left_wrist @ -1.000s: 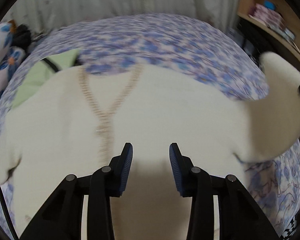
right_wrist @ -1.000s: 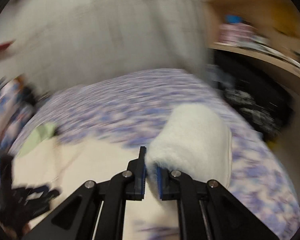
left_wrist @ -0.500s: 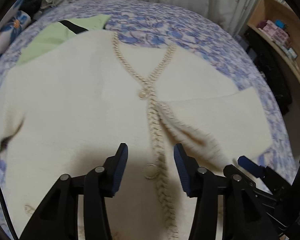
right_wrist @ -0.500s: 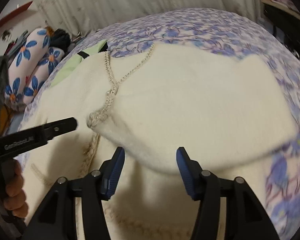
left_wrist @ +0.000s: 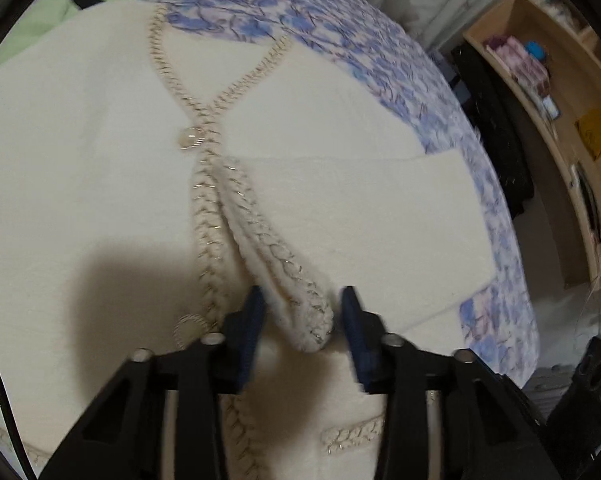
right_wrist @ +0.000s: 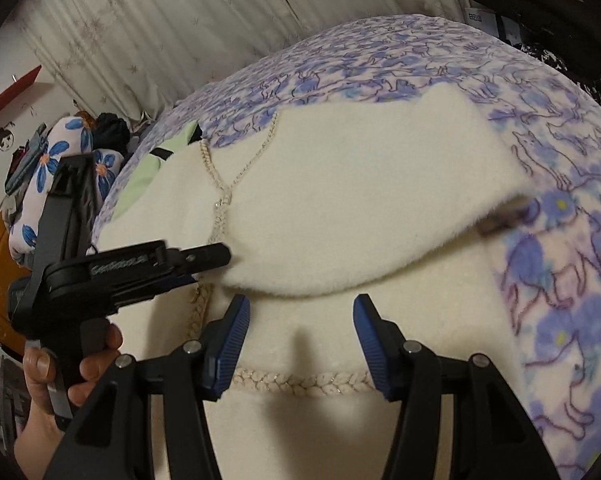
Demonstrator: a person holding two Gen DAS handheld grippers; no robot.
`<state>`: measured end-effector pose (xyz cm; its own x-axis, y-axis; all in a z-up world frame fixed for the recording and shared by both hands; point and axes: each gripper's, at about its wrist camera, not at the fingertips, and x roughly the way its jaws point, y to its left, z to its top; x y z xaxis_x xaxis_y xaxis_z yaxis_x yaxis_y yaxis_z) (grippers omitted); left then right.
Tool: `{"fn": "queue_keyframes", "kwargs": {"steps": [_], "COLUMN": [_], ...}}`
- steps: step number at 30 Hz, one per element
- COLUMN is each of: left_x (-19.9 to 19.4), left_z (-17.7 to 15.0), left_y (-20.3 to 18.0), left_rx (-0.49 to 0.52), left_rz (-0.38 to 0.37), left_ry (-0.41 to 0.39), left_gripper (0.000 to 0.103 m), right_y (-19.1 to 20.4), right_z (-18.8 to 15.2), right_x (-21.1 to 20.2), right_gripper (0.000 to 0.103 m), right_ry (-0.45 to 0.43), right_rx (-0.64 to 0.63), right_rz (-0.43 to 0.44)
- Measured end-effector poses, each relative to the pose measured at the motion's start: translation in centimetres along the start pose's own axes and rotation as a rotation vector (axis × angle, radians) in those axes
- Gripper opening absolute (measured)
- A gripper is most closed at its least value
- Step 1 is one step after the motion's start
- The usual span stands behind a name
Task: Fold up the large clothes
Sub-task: 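Fold the held sleeve across the cardigan body and open the right gripper, then grasp the braided front edge with the left gripper and fold it over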
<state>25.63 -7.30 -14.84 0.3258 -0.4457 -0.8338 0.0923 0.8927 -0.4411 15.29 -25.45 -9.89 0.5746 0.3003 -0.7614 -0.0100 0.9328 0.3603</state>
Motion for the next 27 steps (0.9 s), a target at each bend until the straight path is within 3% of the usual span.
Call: {"fn": "queue_keyframes", "kwargs": {"steps": [1,4,7,9,13,15,20,23,24,27], "left_x": [0.4,-0.1,-3.3,-5.9,-10.3,-11.4,-9.7,-6.5,-5.4,-3.6], "left_z": [0.3,1.0,2.3,3.5,5.4,5.9,6.2,5.0,4.6,4.0], "left_y": [-0.7,-2.7,-5.9,-6.7,-5.5,-3.9,2.6,5.8,6.7,8.9], "left_rx": [0.018,0.1,0.222,0.242,0.246,0.239,0.165,0.155,0.153,0.11], "left_rz": [0.018,0.095,0.177,0.192,0.251,0.287,0.324,0.361,0.369,0.34], "left_ry": [0.001,-0.044,-0.184,-0.269,-0.402,-0.433,-0.362,-0.252,-0.21,-0.123], "left_gripper": [0.018,0.014,0.014,0.014,0.014,0.014,0.017,0.02,0.022,0.043], "right_y": [0.0,-0.4,-0.7,-1.0,-1.9,-2.4,-3.2,-3.3,-3.4,-3.8], "right_z": [0.0,0.2,0.8,1.3,2.3,2.6,3.0,3.1,3.2,3.7], "right_x": [-0.1,-0.7,-1.8,-2.4,-3.2,-3.3,-2.6,-1.4,-1.1,-0.2], "right_gripper": [0.054,0.054,0.054,0.054,0.054,0.054,0.054,0.055,0.055,0.06], "right_ry": [-0.001,-0.013,-0.04,-0.058,-0.082,-0.085,-0.064,-0.031,-0.019,0.013], "right_rx": [-0.001,-0.001,-0.012,-0.019,-0.019,-0.009,0.002,-0.01,-0.012,-0.007], "right_rz": [-0.006,-0.024,-0.053,-0.08,-0.127,-0.138,-0.166,-0.186,-0.192,-0.179]}}
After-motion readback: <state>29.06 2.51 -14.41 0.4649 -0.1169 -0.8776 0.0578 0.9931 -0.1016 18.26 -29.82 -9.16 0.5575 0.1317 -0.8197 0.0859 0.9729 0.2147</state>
